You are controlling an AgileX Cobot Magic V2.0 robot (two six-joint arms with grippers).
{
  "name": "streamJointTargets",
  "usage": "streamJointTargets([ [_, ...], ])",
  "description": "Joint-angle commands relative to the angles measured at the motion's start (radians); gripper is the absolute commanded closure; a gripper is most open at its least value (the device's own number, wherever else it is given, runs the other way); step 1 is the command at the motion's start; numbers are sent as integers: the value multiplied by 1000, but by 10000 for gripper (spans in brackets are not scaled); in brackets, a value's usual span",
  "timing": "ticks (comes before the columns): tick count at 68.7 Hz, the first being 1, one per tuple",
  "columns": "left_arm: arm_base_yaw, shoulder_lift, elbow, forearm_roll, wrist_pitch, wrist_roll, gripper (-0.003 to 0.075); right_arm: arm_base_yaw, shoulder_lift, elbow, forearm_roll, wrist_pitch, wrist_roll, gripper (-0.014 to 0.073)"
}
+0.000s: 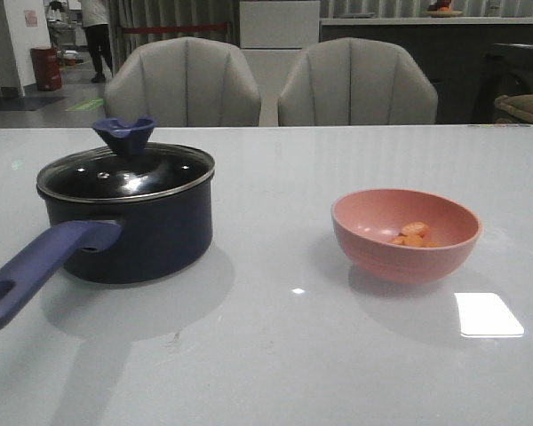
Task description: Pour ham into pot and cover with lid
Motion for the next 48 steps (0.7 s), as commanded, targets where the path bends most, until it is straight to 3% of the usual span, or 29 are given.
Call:
streamJointTargets([
  [1,3,-19,20,-6,-85,-9,589,0,-20,-6,-3,-73,-2,447],
  [48,3,-19,20,-9,-128,-9,589,0,-20,-6,-3,-73,-2,447],
])
